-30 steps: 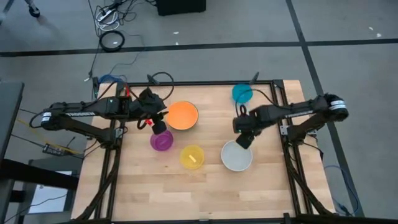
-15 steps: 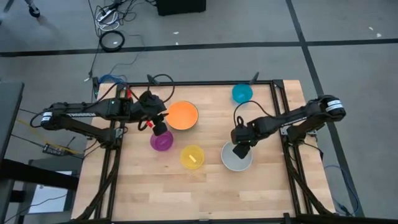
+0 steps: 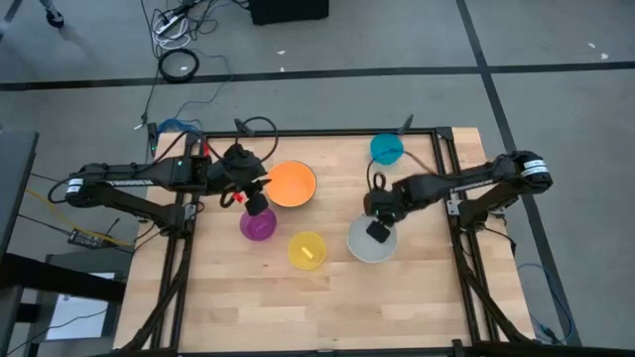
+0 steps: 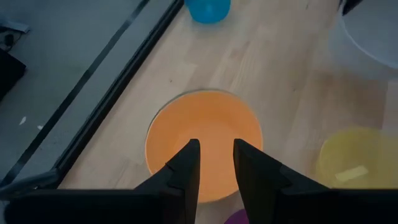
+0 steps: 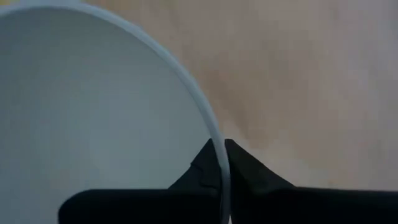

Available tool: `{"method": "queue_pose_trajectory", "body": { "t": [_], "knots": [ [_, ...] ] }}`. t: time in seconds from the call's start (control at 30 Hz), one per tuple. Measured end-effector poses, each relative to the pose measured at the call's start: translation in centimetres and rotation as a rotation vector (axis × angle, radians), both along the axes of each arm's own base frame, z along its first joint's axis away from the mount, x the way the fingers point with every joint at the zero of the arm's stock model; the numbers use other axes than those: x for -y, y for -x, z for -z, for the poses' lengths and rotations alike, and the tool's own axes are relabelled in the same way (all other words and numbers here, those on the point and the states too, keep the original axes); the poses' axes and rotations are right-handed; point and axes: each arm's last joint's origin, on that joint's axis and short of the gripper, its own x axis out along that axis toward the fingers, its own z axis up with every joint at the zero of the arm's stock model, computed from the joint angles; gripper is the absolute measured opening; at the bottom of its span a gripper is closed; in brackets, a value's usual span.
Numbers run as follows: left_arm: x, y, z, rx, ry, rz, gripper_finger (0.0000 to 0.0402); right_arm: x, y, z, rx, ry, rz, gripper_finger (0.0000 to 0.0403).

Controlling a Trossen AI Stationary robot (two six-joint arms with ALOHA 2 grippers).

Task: Nest bowls inside each other
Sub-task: Stack the white bowl on top of the orange bowl

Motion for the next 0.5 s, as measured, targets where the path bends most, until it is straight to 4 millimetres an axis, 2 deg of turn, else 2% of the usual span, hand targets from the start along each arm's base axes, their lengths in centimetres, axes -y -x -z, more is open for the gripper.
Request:
{"method": "queue_pose_trajectory", "body": {
  "t": [0.13,0.27,0.4,0.5],
  "knots": [
    [0.0,-0.6,-0.6,0.076,-0.024,0.018,0.0106,3.1,-2.9,-3.3,0.248,0.096,-0.024,0.0001],
    [0.0,-0.8,-1.4,0.14,-0.025,0.015,0.0106,6.5,-6.6,-4.7,0.472,0.177,-0.068,0.0001],
    [0.0,-0.8,-2.3,0.183,-0.004,-0.004,0.0106,9.4,-9.9,-4.0,0.565,0.213,-0.088,0.0001],
    [0.0,-0.8,-3.0,0.211,0.008,-0.014,0.0106,11.2,-12.5,-2.3,0.591,0.196,-0.102,0.0]
  ]
}}
